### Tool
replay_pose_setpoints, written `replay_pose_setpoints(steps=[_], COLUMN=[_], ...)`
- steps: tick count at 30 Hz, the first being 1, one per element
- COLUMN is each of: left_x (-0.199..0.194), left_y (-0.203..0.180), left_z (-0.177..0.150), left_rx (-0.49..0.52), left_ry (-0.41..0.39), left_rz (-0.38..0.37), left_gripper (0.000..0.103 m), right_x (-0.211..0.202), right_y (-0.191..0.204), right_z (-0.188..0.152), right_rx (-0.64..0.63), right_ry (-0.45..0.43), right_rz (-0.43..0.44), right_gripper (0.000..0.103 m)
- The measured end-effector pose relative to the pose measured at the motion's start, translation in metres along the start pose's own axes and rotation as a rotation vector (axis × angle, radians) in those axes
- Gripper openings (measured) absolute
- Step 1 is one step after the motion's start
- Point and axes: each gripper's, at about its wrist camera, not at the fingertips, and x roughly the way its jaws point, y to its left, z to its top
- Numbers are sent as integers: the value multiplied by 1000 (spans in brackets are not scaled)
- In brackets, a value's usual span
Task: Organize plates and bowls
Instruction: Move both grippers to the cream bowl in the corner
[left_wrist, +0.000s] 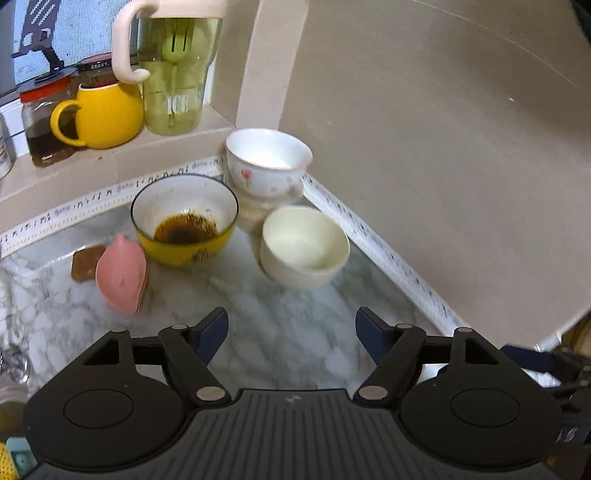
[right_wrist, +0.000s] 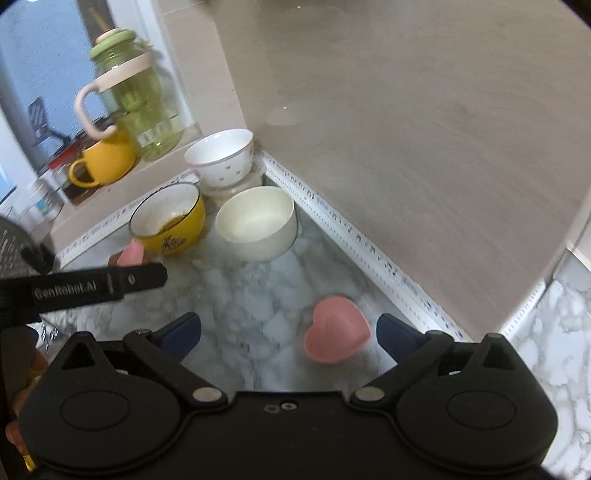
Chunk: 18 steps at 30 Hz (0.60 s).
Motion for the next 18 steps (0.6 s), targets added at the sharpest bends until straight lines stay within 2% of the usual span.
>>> replay_pose_setpoints(steps=[5,11,14,18], left_x=[27,57,73,95], left_y=[8,7,9,7], left_z=[27,46,54,62], left_rx=[-75,-74,-79,-40], left_ry=[31,35,47,68], left_rz=[-18,9,-4,4], left_gripper=[76,76,76,76], right_x=[28,65,84,103], right_y=[0,1,3,11], right_z=[19,37,43,47], right_rx=[64,114,129,103], right_ry=[1,13,38,43], right_rz=[-12,-31,-33,-50], right_gripper=[102,99,97,93])
